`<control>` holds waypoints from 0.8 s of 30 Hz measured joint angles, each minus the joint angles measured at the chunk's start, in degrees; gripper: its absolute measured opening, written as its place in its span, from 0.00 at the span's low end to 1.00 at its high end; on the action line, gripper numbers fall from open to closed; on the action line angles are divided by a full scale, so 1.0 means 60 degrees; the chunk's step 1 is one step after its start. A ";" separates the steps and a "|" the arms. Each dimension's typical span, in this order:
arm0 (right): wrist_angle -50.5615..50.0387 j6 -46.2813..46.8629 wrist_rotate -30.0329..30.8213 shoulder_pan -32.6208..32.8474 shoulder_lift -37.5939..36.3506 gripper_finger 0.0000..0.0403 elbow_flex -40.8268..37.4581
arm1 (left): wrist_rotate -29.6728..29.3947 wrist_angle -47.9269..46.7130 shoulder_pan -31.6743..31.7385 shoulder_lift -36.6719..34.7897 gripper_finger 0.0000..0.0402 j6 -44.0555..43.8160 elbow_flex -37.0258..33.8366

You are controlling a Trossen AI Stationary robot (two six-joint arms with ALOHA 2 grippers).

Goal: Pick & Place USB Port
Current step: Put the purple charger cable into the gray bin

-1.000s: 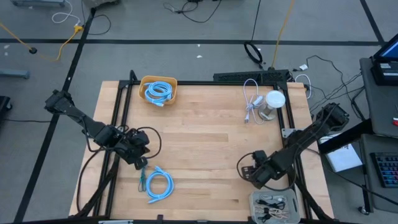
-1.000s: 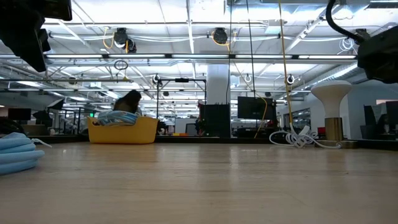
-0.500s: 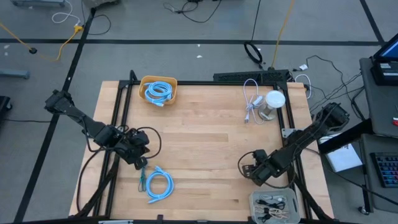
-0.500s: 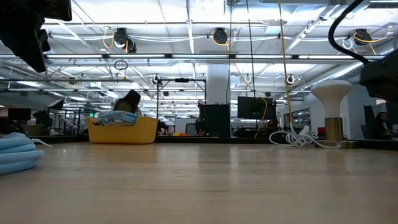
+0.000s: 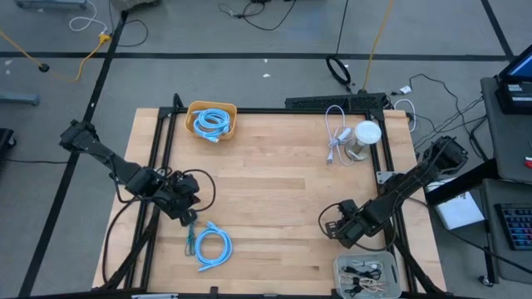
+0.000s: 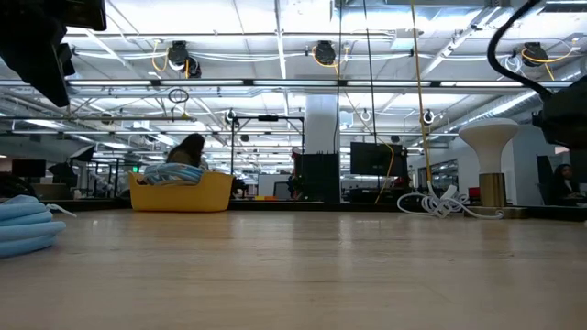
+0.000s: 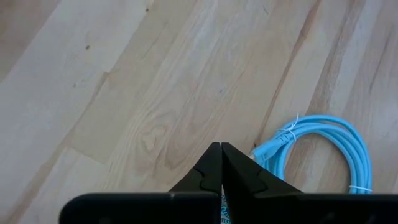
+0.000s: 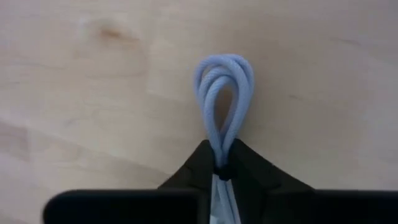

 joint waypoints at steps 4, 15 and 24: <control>0.0175 -0.1361 0.0081 -0.0007 0.0038 0.05 0.0263 | -0.0018 0.0000 -0.0001 0.0000 0.02 -0.0024 0.0000; -0.6881 -0.7554 -0.0717 0.0899 0.0036 0.04 0.4809 | -0.0036 -0.0091 -0.0001 -0.0004 0.03 0.0006 -0.0002; -0.7264 -0.8272 -0.1076 0.2274 0.0968 0.04 0.7274 | 0.0025 -0.0105 0.0001 -0.0004 0.03 -0.0018 0.0000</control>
